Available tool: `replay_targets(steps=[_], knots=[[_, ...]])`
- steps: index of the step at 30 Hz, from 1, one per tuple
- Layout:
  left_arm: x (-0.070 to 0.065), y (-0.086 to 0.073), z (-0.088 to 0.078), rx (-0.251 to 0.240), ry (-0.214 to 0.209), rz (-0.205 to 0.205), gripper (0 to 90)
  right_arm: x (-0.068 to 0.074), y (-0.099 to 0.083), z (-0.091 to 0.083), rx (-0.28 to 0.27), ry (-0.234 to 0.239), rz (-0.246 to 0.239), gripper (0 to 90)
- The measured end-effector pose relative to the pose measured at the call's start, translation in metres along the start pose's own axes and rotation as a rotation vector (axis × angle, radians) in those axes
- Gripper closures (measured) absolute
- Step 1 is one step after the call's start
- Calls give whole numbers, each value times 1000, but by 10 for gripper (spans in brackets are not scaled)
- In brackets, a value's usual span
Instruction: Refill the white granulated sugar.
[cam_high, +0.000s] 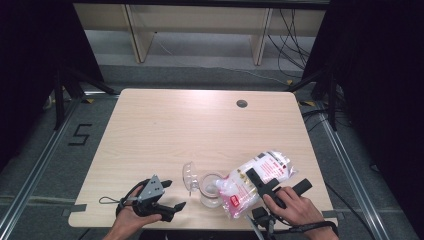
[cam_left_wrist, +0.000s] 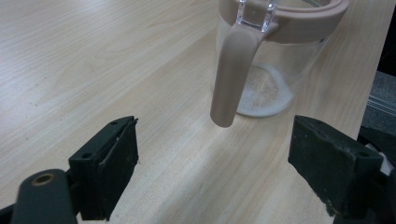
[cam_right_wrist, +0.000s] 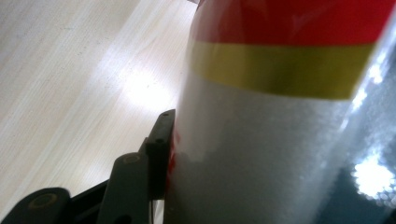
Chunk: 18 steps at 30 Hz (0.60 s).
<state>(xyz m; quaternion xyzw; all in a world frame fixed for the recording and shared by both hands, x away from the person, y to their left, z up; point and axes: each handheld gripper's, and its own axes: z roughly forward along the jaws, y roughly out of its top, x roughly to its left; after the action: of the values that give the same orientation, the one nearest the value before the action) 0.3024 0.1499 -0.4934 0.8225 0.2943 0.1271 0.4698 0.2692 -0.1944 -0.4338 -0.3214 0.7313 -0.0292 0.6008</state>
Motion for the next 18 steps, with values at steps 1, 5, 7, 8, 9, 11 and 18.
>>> replay_targets(steps=[1, 5, 7, 8, 9, 11, 18], knots=[[0, 0, 0, 1, -1, 8, 155, 0, 0, 0, 2, 0, -7, 537], [1, 0, -1, 5, 5, 10, 155, 1, 0, 0, 7, -1, -2, 538], [1, 0, -1, 6, 5, 11, 155, -1, -1, -2, 20, 5, -26, 538], [1, 0, -1, 6, 4, 12, 155, -1, -1, -2, 21, 5, -27, 538], [1, 0, -1, 6, 4, 11, 155, -1, -1, -2, 22, 5, -25, 538], [0, 0, 0, 2, 2, 7, 155, -2, 0, -2, 22, 1, -27, 539], [1, 0, -1, 6, 5, 13, 155, -2, -1, -2, 23, 6, -32, 542]])
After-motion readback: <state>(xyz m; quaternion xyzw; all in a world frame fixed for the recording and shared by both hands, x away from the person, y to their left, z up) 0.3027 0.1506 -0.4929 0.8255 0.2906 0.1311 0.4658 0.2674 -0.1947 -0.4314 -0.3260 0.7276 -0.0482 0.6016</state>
